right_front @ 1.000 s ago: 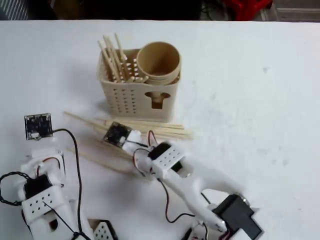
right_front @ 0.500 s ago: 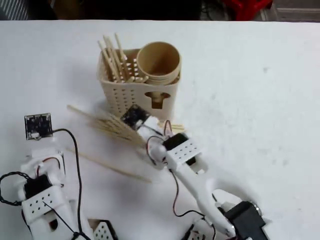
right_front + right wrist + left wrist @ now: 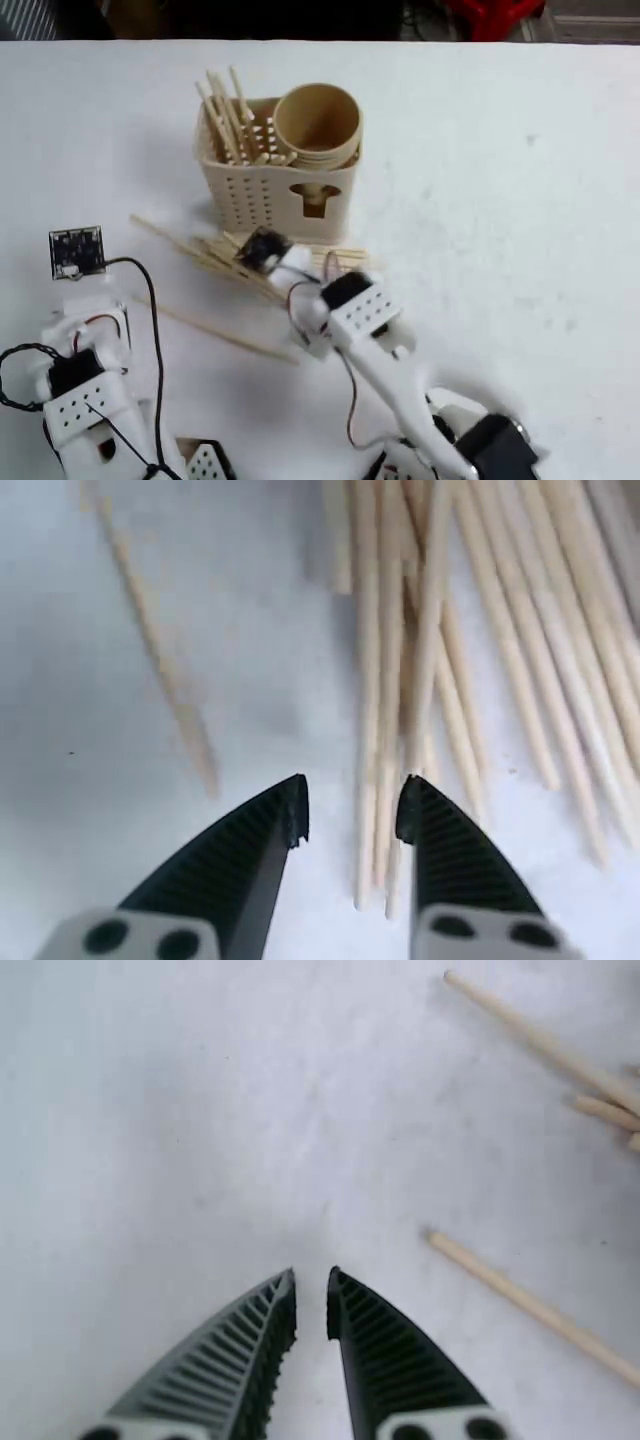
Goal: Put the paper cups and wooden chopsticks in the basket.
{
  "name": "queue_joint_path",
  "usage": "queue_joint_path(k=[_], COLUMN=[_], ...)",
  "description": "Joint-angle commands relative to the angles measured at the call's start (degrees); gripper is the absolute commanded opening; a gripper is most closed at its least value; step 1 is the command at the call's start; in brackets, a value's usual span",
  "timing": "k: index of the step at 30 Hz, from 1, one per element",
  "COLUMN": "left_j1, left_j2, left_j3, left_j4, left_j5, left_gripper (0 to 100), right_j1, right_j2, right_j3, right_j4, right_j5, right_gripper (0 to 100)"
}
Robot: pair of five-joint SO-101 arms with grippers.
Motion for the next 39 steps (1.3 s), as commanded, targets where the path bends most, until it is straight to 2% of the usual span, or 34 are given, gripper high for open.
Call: queue_joint_path(k=[1, 4, 11, 16, 19, 22, 33, 39], left_j1=[0.7, 0.7, 0.7, 0.7, 0.7, 0.7, 0.7, 0.7], left_j2=[-0.8, -0.8, -0.8, -0.8, -0.8, -0.8, -0.8, -0.8], left_j3=[-0.3, -0.3, -0.3, -0.3, -0.3, -0.3, -0.3, -0.3], left_j4=[-1.6, -1.6, -1.6, -1.6, -1.6, -1.6, -1.6, -1.6], left_j5=[-0.4, -0.4, -0.4, -0.4, -0.4, -0.4, -0.4, -0.4], left_gripper=[8, 8, 8, 8, 8, 8, 8, 8], right_j1=[-6.7, -10.7, -11.2, -10.5, -8.4, -5.1, 9.5, 10.6], right_j2=[-5.1, -5.6, 2.9, 9.2, 12.1, 14.5, 15.3, 15.2], right_j3=[-1.3, 1.2, 4.0, -1.1, -3.5, -5.0, -6.2, -6.7], right_j4=[0.6, -1.4, -9.5, -6.6, -5.4, -5.4, -5.1, -3.7], right_j5=[0.6, 0.6, 1.1, 1.1, 1.1, 1.0, 0.8, 1.1], right_gripper=[12.0, 12.0, 12.0, 11.6, 10.6, 1.5, 1.6, 2.4])
